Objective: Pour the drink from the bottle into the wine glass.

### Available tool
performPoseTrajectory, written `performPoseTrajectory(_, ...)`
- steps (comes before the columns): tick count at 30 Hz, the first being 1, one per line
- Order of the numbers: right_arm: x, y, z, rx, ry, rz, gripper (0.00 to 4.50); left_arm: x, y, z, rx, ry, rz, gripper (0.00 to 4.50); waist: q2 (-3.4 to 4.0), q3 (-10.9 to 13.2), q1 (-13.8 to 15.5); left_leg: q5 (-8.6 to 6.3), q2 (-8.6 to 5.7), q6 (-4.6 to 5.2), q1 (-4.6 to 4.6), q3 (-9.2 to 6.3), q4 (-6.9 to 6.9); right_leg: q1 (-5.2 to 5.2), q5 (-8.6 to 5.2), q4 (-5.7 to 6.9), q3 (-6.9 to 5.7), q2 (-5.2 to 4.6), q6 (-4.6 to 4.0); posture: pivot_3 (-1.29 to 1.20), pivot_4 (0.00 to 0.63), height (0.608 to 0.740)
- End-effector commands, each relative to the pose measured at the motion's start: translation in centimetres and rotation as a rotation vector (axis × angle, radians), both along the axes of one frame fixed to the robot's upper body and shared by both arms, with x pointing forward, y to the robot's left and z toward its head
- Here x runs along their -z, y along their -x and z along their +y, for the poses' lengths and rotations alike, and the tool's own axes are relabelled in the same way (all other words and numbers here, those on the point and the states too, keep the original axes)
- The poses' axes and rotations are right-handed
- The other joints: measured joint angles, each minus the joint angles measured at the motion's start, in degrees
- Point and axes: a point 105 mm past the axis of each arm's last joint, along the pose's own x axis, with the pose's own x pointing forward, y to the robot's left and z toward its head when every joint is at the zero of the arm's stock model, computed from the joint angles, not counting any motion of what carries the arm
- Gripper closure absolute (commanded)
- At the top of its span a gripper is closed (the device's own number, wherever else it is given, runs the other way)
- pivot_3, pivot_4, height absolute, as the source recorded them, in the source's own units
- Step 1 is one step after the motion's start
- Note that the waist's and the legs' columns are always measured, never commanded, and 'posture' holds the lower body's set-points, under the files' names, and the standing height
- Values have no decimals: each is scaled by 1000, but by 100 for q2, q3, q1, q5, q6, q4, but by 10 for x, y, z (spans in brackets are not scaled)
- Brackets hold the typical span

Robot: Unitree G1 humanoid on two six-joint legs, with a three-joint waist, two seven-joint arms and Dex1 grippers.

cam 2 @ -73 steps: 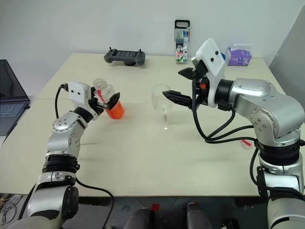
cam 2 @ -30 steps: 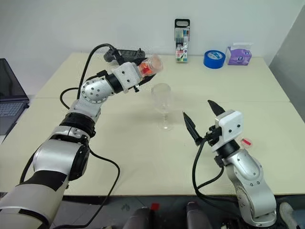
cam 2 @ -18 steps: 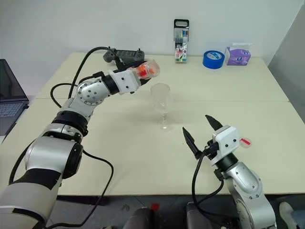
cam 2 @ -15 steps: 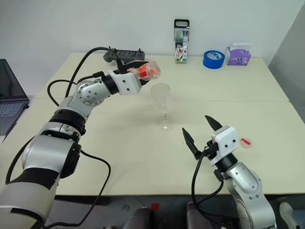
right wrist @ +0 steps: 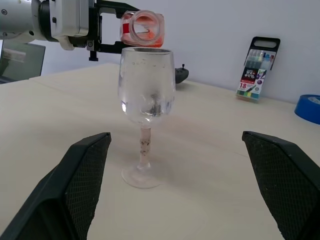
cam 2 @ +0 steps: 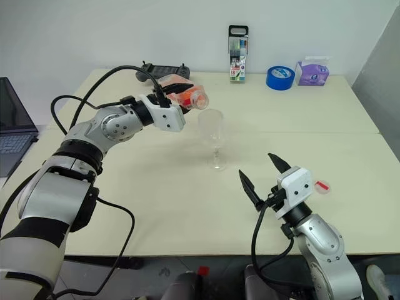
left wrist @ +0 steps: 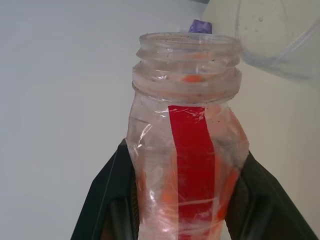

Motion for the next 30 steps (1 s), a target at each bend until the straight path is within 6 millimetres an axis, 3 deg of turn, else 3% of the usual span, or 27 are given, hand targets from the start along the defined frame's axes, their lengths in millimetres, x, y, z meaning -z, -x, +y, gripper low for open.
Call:
performPoseTrajectory(1, -10, 2, 1, -10, 1, -45, 0, -28, 4, 0, 12, 2, -115, 2809, 0, 0, -1, 0, 0, 0, 0, 1, 0, 0, 0, 0, 1, 0, 0, 0, 150, 740)
performPoseTrajectory(30, -14, -5, 5, -29, 26, -63, 0, -41, 4, -1, 3, -130, -323, 2809, -1, 0, 0, 0, -1, -1, 1, 4, 3, 0, 0, 4, 1, -3, 0, 0, 150, 740)
